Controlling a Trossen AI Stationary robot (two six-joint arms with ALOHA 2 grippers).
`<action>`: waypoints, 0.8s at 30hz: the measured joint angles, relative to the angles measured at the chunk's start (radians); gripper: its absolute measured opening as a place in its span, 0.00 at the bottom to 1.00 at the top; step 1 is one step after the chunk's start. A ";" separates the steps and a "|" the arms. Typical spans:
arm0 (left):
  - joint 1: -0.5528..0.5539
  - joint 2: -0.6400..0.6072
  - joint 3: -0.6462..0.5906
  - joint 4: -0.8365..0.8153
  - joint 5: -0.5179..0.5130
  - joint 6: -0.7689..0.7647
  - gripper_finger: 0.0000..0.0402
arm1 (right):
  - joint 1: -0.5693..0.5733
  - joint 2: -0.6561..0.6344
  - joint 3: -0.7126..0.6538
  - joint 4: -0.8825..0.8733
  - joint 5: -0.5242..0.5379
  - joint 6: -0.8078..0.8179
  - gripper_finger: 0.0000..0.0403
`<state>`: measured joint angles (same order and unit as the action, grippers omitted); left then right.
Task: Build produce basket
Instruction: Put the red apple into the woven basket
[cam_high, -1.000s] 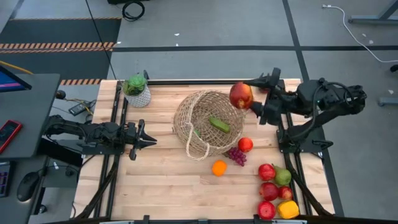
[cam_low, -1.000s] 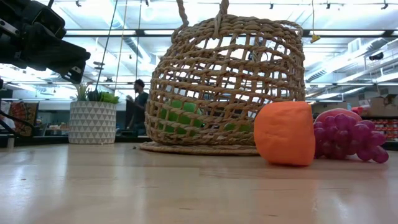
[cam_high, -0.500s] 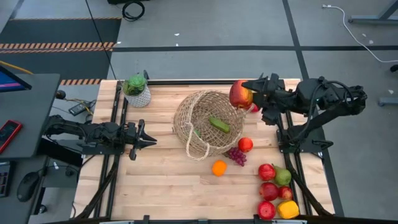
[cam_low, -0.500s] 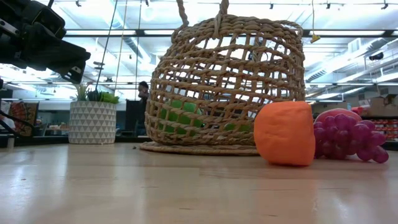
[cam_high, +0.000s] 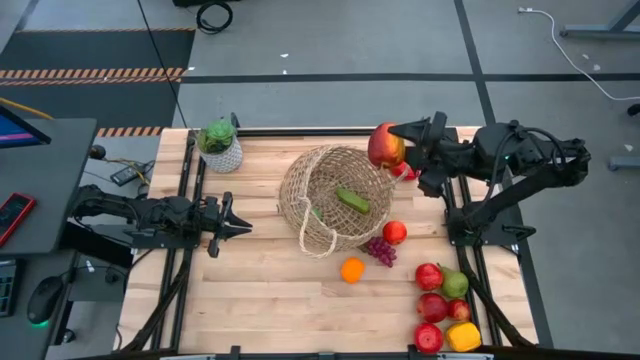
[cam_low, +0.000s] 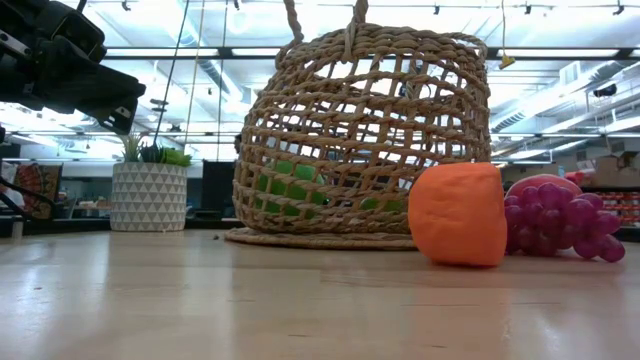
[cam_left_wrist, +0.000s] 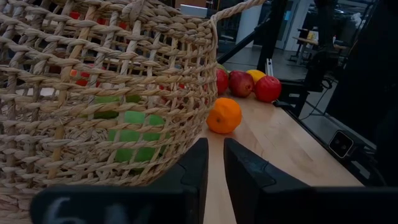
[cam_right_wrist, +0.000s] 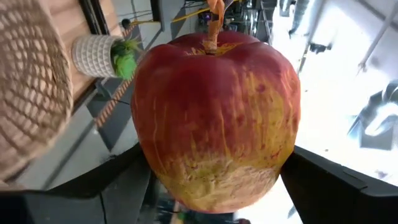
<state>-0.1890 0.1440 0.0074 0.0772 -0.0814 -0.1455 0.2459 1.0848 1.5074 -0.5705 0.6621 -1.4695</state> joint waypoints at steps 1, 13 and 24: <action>0.000 0.000 0.000 0.000 0.000 0.000 0.14 | 0.000 0.001 0.000 0.000 0.000 0.050 0.84; 0.000 0.000 0.000 0.000 0.000 0.000 0.14 | -0.122 0.020 0.000 -0.050 -0.052 1.071 0.84; 0.000 0.000 0.000 0.000 0.000 0.000 0.16 | -0.289 0.035 0.000 -0.133 -0.553 1.742 0.84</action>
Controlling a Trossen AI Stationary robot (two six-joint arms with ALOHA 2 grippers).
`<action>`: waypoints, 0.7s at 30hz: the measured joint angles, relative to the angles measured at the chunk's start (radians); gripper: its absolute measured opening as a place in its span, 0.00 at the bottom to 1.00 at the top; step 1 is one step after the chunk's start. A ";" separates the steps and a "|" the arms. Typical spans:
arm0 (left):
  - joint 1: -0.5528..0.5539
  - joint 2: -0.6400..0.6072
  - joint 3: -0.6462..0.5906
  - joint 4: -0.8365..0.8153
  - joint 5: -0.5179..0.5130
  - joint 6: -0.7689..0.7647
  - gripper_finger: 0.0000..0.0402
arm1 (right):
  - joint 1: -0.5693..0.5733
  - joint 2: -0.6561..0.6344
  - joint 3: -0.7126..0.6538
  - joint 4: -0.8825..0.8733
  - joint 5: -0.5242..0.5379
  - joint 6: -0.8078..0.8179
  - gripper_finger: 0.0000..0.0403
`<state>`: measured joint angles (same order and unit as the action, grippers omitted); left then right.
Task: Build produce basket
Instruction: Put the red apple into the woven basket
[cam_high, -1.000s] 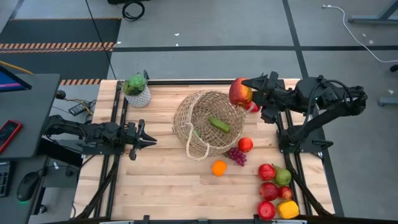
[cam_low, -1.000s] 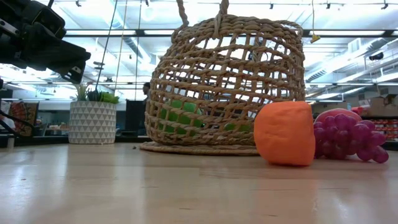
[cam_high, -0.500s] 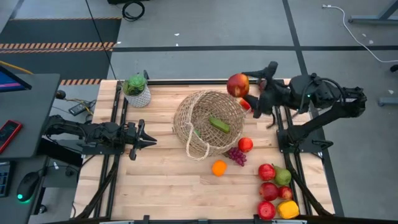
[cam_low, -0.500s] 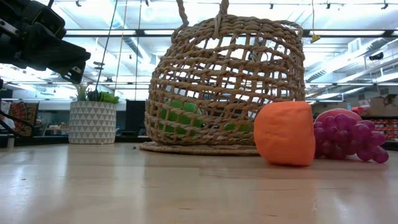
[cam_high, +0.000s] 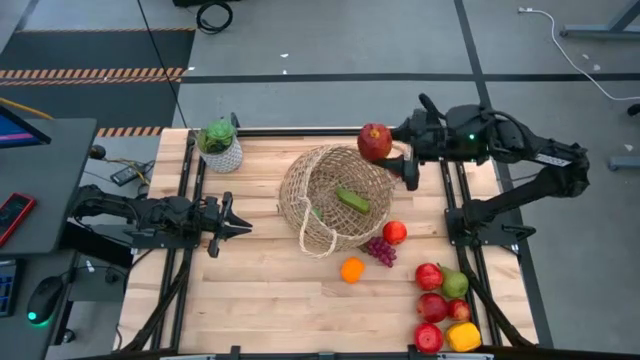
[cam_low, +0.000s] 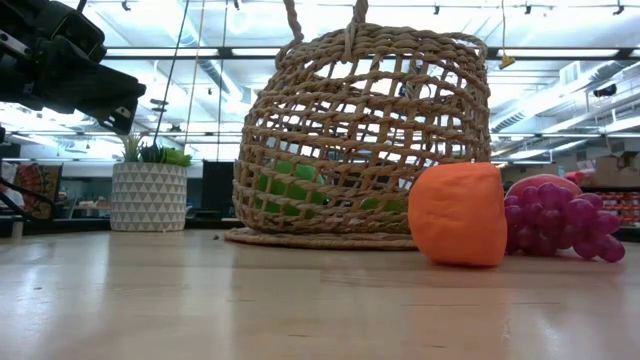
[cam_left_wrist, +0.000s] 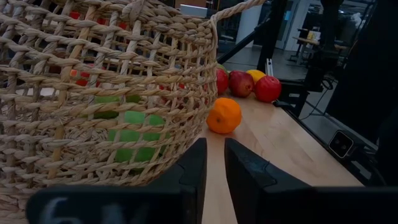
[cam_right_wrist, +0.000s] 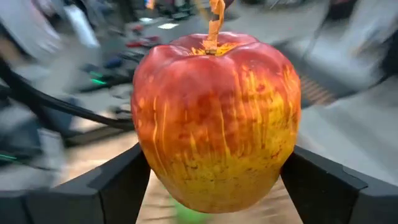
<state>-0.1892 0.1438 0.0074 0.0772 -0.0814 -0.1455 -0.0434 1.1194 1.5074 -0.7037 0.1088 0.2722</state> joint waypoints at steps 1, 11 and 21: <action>0.000 0.000 0.000 0.000 0.000 0.000 0.15 | -0.012 0.001 0.000 -0.002 -0.050 0.077 0.84; 0.000 0.000 0.000 0.000 0.000 0.000 0.15 | -0.080 0.014 0.000 0.088 -0.401 0.682 0.84; 0.000 0.000 0.000 0.000 0.000 0.000 0.14 | -0.081 0.013 0.001 0.396 -0.526 0.904 0.84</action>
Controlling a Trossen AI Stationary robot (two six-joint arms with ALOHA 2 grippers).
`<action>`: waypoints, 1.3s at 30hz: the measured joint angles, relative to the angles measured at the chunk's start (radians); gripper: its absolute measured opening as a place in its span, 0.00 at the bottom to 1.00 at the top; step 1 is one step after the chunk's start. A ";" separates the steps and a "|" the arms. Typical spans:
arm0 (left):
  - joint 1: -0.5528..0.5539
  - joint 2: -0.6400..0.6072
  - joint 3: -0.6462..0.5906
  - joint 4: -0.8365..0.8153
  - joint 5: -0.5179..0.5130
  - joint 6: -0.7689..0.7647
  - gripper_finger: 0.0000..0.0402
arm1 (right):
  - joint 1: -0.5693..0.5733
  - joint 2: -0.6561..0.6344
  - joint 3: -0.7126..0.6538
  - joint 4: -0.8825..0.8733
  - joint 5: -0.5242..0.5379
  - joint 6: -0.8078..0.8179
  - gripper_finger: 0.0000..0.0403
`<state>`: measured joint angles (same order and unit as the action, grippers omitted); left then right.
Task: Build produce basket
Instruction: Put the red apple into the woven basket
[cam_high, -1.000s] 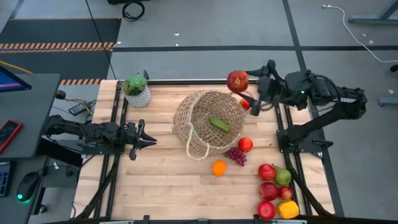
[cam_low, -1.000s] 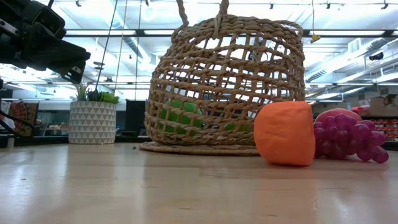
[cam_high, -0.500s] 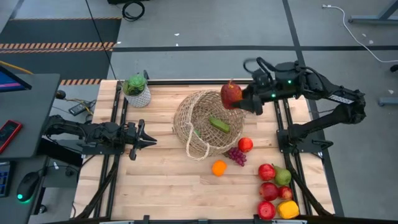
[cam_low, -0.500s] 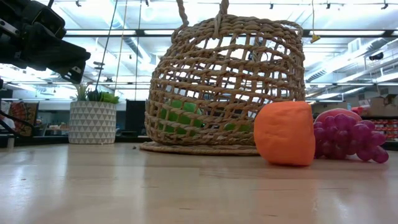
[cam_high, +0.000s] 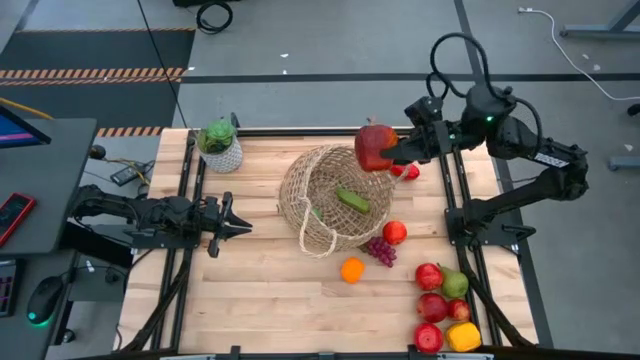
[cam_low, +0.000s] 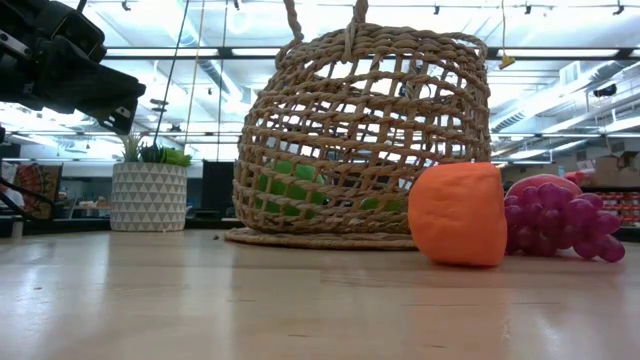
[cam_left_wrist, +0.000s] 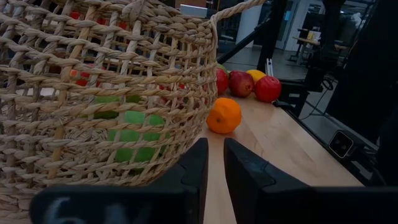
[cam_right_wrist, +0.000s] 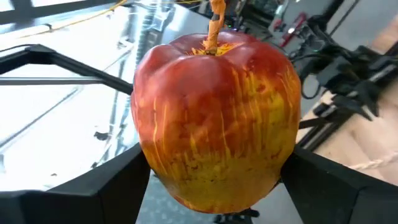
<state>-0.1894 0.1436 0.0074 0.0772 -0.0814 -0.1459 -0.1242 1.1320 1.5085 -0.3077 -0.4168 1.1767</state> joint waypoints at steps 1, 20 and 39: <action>0.000 0.000 0.000 0.000 0.000 0.000 0.14 | 0.000 0.000 0.000 0.000 0.000 0.002 0.84; 0.000 0.000 0.000 0.000 0.000 0.000 0.15 | -0.005 0.062 -0.001 -0.007 -0.058 -0.057 0.84; 0.000 0.000 0.000 0.000 0.000 0.000 0.16 | -0.006 0.201 -0.027 -0.297 -0.037 -0.374 0.84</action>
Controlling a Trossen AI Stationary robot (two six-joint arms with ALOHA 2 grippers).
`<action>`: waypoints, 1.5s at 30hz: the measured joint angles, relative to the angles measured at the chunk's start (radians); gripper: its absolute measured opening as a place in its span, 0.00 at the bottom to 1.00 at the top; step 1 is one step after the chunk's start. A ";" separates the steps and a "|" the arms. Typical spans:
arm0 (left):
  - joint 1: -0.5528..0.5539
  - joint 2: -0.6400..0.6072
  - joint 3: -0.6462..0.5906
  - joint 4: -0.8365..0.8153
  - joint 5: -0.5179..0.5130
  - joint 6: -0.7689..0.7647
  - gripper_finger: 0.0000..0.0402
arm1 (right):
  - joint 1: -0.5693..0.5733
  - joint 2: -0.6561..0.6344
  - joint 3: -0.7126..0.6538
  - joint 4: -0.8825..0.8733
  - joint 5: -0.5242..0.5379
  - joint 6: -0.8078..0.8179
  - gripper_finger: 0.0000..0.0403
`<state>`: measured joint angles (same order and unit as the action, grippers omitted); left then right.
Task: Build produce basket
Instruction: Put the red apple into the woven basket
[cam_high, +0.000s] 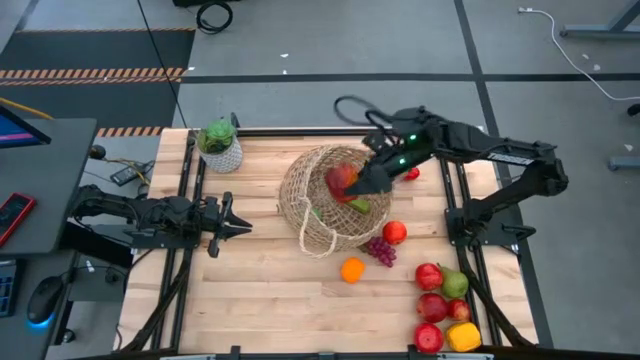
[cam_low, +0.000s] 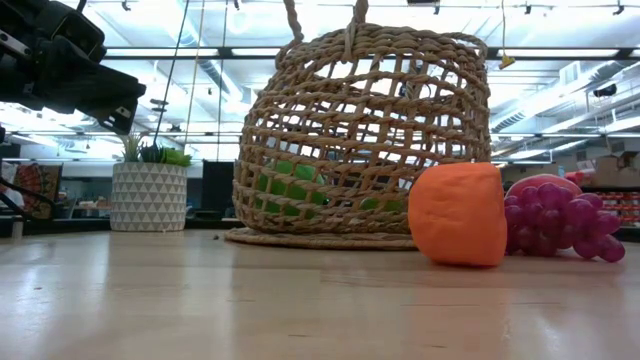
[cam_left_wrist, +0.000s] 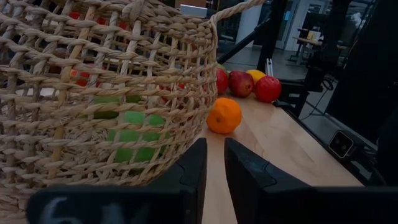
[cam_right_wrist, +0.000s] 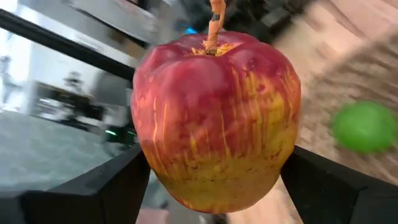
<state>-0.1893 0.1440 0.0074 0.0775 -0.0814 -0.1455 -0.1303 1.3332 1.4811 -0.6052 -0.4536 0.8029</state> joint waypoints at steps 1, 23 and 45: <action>0.000 0.000 0.000 0.000 0.000 0.000 0.16 | 0.000 0.009 0.000 -0.027 0.021 -0.011 0.84; 0.000 0.000 0.000 0.000 0.000 0.000 0.14 | 0.125 0.252 0.000 -0.347 0.549 -0.261 0.84; 0.000 0.000 0.000 0.000 0.000 0.000 0.16 | 0.203 0.465 0.000 -0.344 0.865 -0.595 0.84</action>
<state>-0.1890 0.1440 0.0074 0.0773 -0.0814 -0.1455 0.0731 1.7985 1.4807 -0.9493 0.4114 0.2076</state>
